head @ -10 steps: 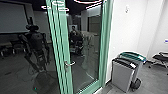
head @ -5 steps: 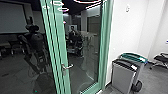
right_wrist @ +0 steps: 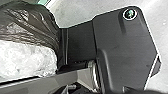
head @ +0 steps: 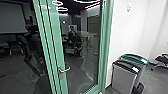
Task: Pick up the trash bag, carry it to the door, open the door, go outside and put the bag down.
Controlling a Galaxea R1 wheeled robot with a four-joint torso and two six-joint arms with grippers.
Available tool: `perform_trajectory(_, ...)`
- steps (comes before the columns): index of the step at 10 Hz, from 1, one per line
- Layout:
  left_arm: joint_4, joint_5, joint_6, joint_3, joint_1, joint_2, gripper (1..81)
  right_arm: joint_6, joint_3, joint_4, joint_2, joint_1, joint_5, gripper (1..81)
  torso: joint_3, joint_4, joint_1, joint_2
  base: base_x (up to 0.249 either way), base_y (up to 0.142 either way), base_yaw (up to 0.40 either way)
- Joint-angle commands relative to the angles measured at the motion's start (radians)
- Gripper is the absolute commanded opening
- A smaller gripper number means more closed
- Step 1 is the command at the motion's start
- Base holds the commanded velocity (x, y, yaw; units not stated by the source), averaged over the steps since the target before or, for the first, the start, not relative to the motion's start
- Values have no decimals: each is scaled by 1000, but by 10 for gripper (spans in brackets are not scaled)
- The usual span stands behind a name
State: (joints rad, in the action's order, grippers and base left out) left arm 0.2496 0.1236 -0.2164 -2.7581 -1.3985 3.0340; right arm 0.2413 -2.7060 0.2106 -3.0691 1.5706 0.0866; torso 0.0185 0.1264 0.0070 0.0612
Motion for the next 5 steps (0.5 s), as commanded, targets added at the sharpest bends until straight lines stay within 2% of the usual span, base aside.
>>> perform_trajectory(1,-7,56,-11,-2,72,-1,10,0,5,9,-12,-48,-38,811,0,0,0,0,142,-64,0)
perform_trajectory(5,-7,56,-12,-2,72,2,10,-2,6,10,-12,-48,-38,811,0,0,-1,0,142,0,0)
